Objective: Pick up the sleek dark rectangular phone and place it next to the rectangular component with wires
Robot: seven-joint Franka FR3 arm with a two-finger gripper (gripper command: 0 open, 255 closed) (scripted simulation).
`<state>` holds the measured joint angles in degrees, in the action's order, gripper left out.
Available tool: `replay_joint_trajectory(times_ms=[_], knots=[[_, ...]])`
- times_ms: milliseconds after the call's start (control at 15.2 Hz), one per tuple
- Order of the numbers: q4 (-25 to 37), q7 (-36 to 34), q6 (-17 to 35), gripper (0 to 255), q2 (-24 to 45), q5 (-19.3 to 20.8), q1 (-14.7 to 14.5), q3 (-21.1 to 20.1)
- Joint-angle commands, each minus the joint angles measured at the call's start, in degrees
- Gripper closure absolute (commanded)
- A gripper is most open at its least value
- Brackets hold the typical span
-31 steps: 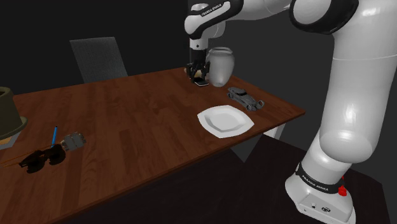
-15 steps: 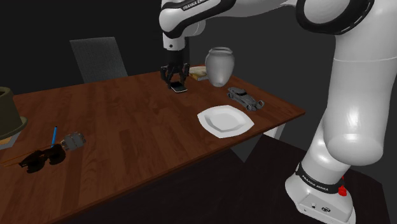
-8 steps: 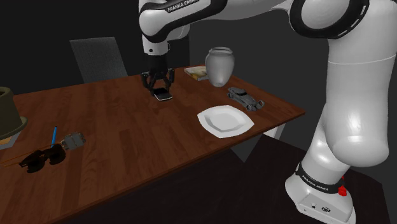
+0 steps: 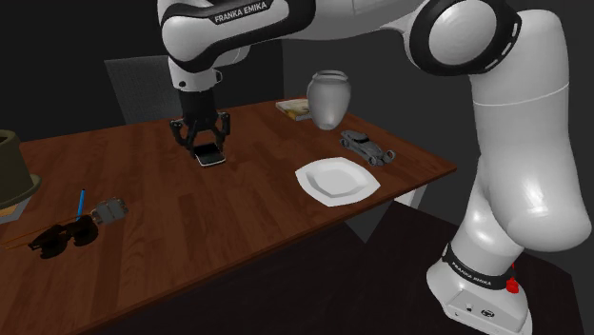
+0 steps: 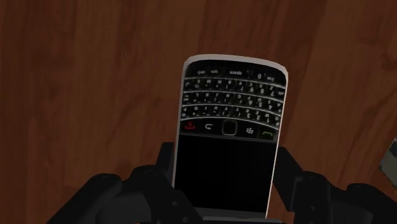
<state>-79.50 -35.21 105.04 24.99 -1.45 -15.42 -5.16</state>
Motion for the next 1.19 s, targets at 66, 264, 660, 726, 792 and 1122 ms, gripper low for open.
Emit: replay_joint_trajectory(times_ms=[66, 264, 660, 726, 792, 1122], knots=[[5.97, -3.43, -1.78, 255, 4.01, 0.75, -2.66, -0.74], [13.64, -6.58, -4.45, 255, 8.86, 1.55, -5.45, -1.29], [32.53, -11.15, -11.34, 255, 20.63, 2.92, -10.57, -1.65], [30.99, -11.13, -10.23, 255, 20.19, 2.89, -10.48, -1.66], [29.68, -11.11, -9.24, 255, 19.88, 2.87, -10.41, -1.66], [24.13, -11.02, -4.67, 255, 18.91, 2.81, -10.12, -1.68]])
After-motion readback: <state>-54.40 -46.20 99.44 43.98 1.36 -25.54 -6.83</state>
